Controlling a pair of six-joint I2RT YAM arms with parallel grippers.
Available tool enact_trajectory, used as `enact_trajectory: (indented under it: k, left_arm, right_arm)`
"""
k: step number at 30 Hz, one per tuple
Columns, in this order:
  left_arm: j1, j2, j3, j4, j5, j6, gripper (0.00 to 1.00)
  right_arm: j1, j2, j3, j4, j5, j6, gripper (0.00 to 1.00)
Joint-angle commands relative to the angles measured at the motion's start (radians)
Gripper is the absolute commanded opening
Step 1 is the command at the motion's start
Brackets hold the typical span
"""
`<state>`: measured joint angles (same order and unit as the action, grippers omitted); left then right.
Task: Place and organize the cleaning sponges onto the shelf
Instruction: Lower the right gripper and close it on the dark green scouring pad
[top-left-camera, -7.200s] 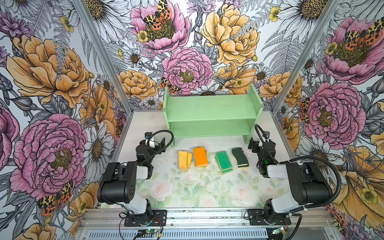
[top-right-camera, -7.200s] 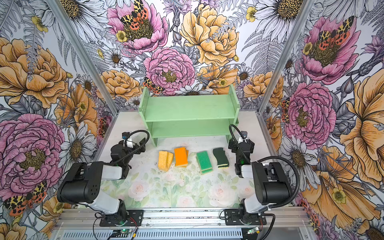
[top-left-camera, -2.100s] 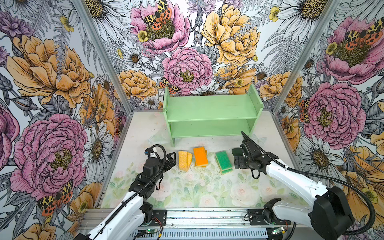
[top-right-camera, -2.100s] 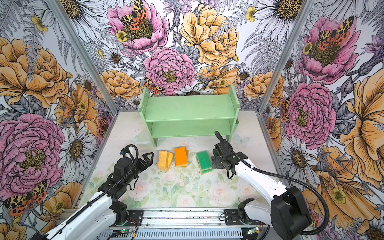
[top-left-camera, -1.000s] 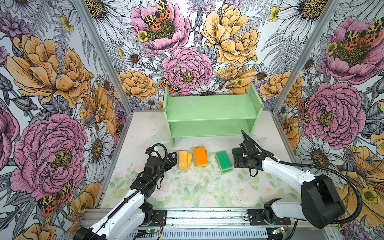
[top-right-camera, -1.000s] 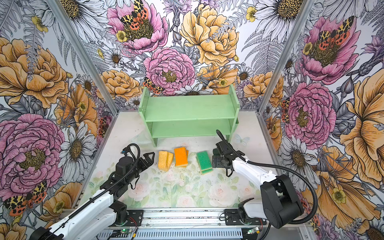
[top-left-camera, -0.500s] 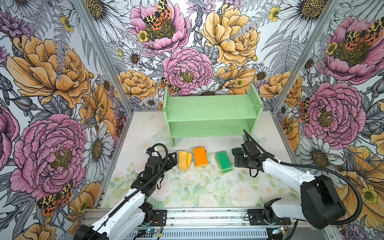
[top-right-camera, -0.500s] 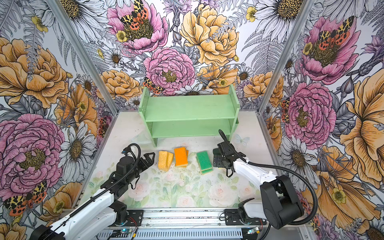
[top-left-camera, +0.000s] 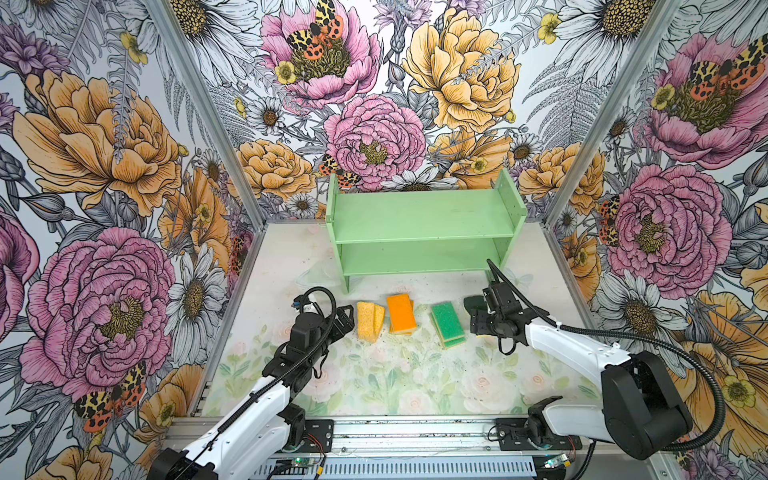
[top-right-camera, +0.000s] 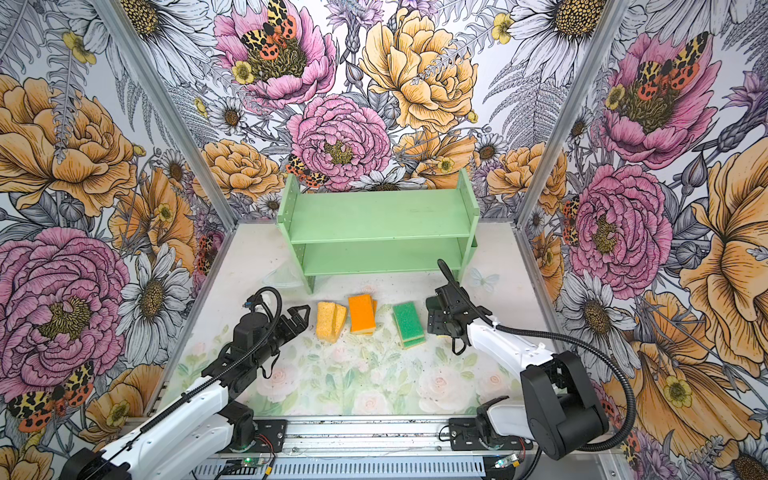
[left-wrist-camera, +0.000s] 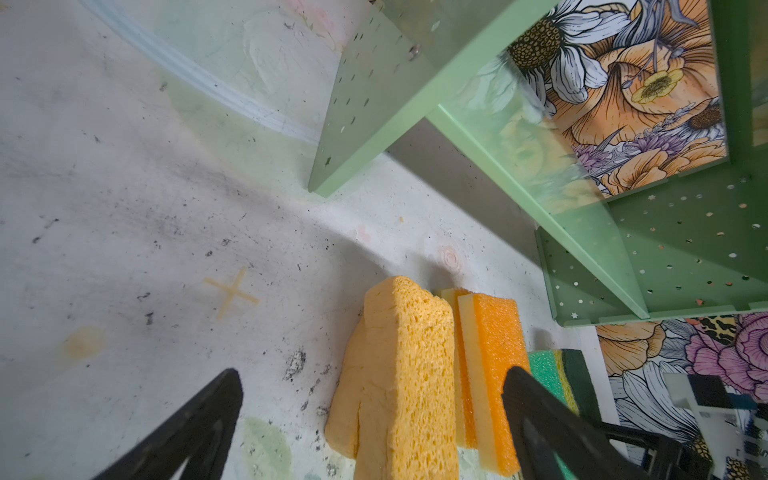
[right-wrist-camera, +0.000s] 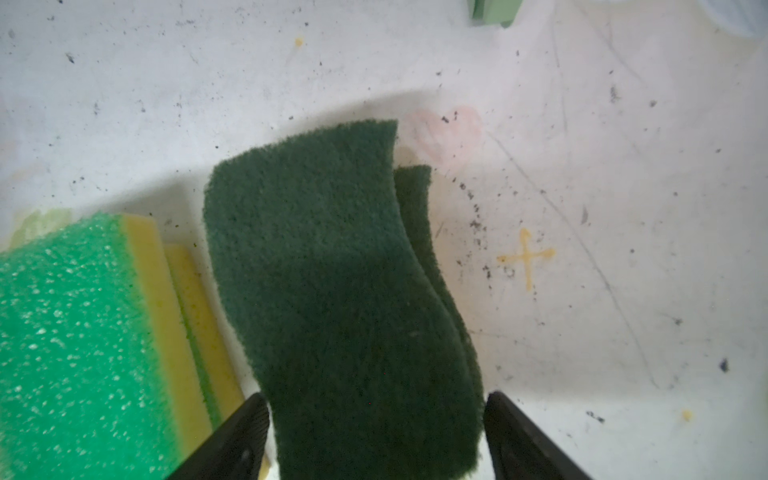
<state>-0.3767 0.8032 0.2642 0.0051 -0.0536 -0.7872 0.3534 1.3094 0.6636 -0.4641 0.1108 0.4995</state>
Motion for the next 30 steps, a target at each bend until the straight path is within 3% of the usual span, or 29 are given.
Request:
enact_trajectory:
  k: [1,16,30]
  left_arm:
    - [-0.002,0.008,-0.006,0.024,0.017,-0.006,0.99]
    - [0.000,0.033,-0.001,0.032,0.029,0.003,0.99]
    - [0.003,0.033,0.000,0.027,0.031,0.005,0.99]
  right_arm:
    - [-0.004,0.005,-0.008,0.040,0.004,-0.006,0.82]
    - [-0.004,0.033,-0.003,0.048,0.017,0.001,0.75]
    - [-0.004,0.033,-0.006,0.048,0.024,0.008,0.62]
